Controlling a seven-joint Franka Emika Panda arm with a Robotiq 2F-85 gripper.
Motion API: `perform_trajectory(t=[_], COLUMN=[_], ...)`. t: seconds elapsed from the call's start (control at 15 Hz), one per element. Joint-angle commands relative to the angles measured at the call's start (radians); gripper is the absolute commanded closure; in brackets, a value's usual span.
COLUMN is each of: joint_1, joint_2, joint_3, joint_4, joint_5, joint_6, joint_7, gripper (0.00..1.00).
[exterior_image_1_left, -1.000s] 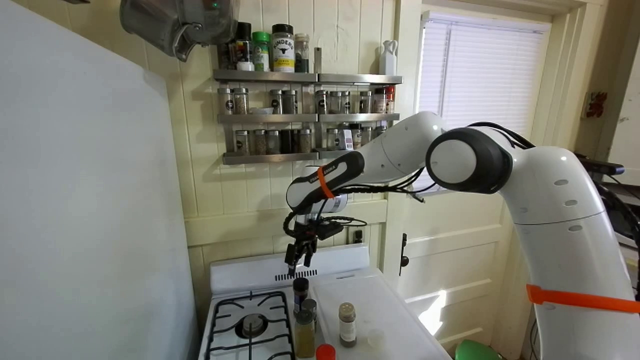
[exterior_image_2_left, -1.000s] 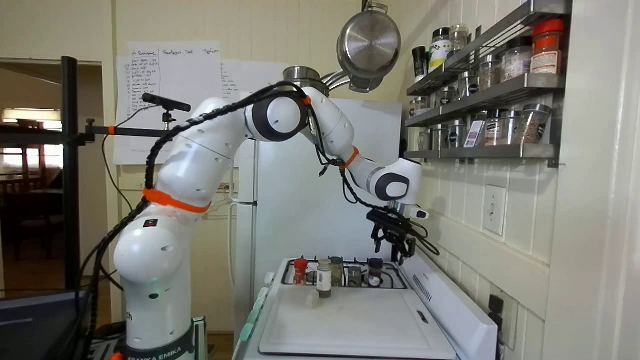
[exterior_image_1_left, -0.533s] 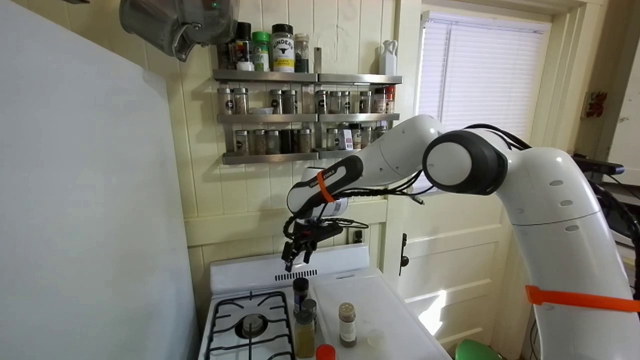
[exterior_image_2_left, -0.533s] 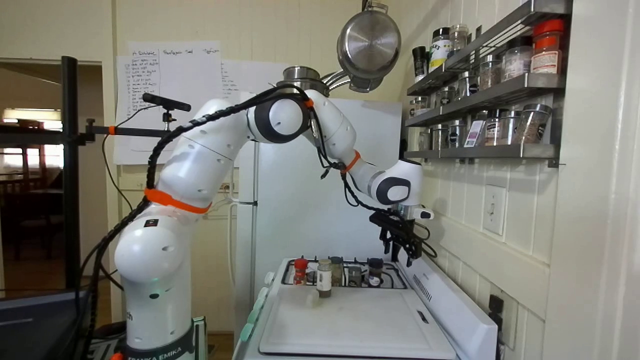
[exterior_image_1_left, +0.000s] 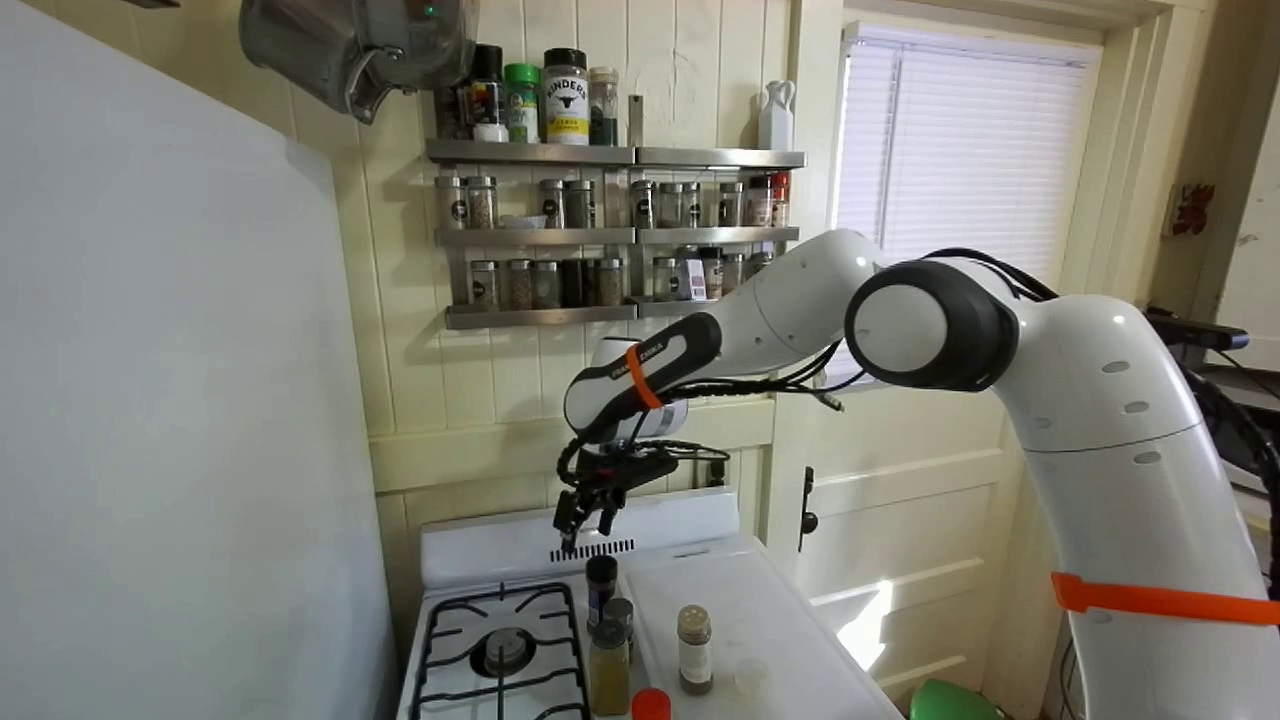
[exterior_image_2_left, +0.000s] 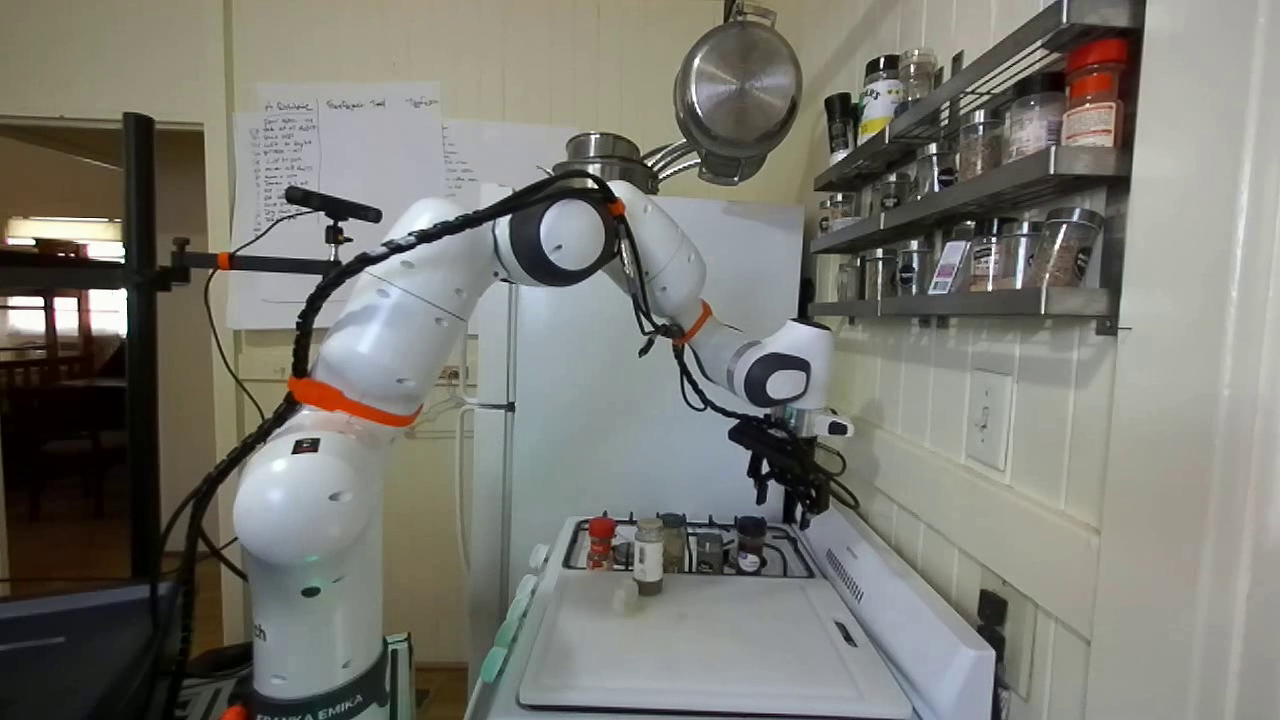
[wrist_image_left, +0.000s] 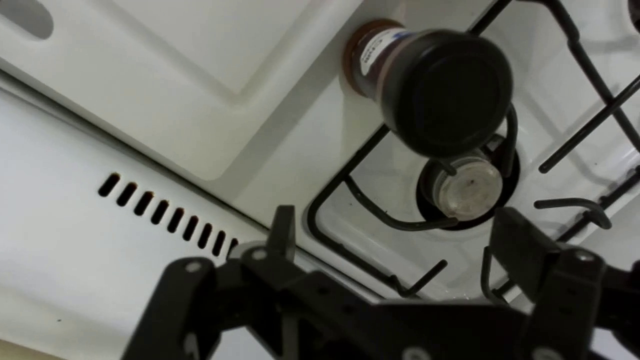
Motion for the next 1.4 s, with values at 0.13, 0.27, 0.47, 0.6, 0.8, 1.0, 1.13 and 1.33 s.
perform_trajectory(t=[0.13,0.27,0.47,0.6,0.8,1.0,1.13,1.33], joint_1=[0.005,0.007,0.007,0.007,0.008,0.009,0.011,0.011], joint_2=[-0.014,-0.016,-0.013,-0.015,-0.020,-0.023,-0.025,-0.027], joint_3=[0.018,0.019,0.019,0.020,0.022,0.022,0.020,0.018], joint_4=[-0.017,-0.022,-0.026,-0.033,-0.048,-0.057,-0.059,-0.062], joint_5=[-0.001,-0.005,-0.004,-0.004,-0.002,-0.005,-0.007,-0.006], joint_6=[-0.069,-0.074,-0.078,-0.080,-0.084,-0.093,-0.102,-0.115], joint_7=[0.002,0.005,0.004,0.003,0.001,0.005,0.011,0.020], gripper=[0.00,0.00,0.00,0.00,0.00,0.00,0.00,0.00])
